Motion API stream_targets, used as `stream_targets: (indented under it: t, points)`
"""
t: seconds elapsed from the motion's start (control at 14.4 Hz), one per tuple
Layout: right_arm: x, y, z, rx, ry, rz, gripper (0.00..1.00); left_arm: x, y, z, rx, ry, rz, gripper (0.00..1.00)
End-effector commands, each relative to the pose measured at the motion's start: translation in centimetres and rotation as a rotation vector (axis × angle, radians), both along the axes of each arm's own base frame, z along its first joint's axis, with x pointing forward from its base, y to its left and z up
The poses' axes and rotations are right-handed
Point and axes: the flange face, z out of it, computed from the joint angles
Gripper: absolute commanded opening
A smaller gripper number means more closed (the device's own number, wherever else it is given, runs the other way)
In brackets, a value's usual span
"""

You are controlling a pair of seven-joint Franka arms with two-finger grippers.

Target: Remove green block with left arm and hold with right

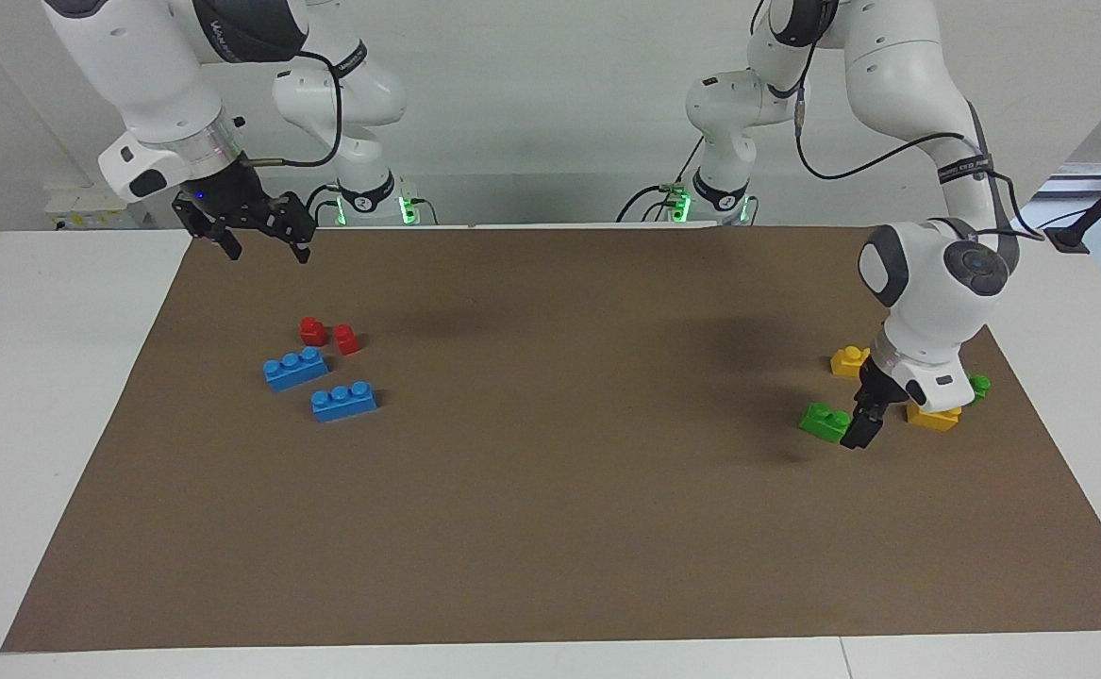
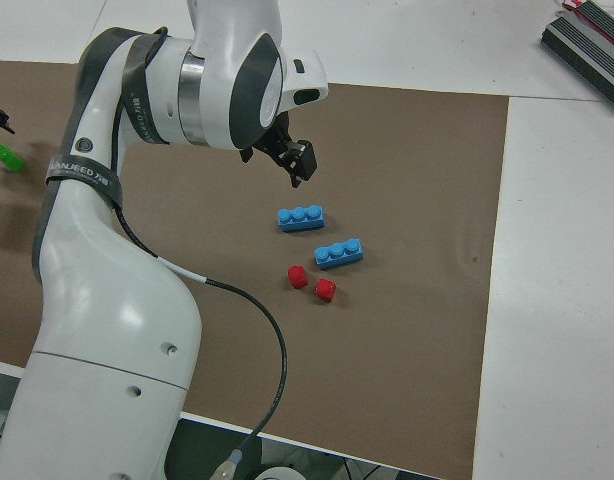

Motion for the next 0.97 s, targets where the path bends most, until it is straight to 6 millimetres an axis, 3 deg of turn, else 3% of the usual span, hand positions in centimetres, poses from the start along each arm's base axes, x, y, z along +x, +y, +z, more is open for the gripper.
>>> stream_targets:
  t: [0.0,0.35,0.7,0.9]
  points:
    - [0.5,-0.2,-0.5,-0.02,-0.04,0.049,1.0,-0.2,-0.1,3.8,0.026,0.02,-0.093,1.0]
    - [0.6,-0.8,-0.9,-0.022,-0.044,0.061,1.0,-1.2,-0.2,10.0,0.042,0.043,-0.3,1.0]
    - [0.4,-0.8,-0.9,-0.07,-0.027,0.089,1.0,-3.2,-1.0,14.5,0.051,0.089,-0.554,1.0]
    - [0.4,-1.0,-0.9,-0.072,-0.025,0.099,1.0,-5.7,-1.5,18.5,0.041,0.101,-0.695,1.0]
